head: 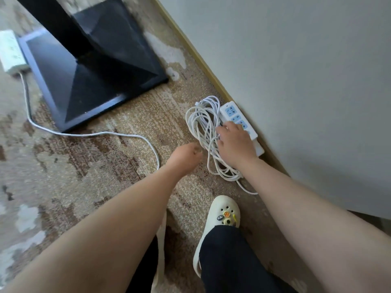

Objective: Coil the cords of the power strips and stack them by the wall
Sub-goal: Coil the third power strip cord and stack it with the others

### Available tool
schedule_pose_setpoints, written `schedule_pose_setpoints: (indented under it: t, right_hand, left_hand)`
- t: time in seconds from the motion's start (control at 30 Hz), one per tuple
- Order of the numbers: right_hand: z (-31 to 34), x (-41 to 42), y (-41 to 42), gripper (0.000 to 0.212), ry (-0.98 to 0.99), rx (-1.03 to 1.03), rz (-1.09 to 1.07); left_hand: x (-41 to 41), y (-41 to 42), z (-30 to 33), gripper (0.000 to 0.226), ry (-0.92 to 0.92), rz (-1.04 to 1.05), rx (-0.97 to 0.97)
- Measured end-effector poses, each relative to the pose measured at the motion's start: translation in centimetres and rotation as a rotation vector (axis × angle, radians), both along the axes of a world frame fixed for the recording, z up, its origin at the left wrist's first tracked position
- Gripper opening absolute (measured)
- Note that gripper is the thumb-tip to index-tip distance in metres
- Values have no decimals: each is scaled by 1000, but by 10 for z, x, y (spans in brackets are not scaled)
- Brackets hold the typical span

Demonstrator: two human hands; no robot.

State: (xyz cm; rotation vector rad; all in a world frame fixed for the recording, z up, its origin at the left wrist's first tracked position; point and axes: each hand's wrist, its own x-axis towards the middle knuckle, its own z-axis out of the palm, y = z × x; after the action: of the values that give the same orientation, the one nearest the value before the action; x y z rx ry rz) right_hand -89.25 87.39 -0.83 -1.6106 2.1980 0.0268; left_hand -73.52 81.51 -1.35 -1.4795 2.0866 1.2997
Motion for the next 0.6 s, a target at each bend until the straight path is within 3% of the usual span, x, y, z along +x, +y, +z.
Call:
schedule_pose_setpoints:
  t: [0.2, 0.4, 0.6]
  right_hand:
    - [80, 95, -22, 29, -134, -125, 246]
    - [167, 216, -29, 26, -172, -205, 493]
    - [174, 319, -52, 32, -128, -204, 631]
  left_hand:
    - [109, -3, 91, 33, -167, -46, -200]
    - [250, 19, 178, 33, -270, 150, -324]
    - [360, 24, 166, 33, -300, 264, -381]
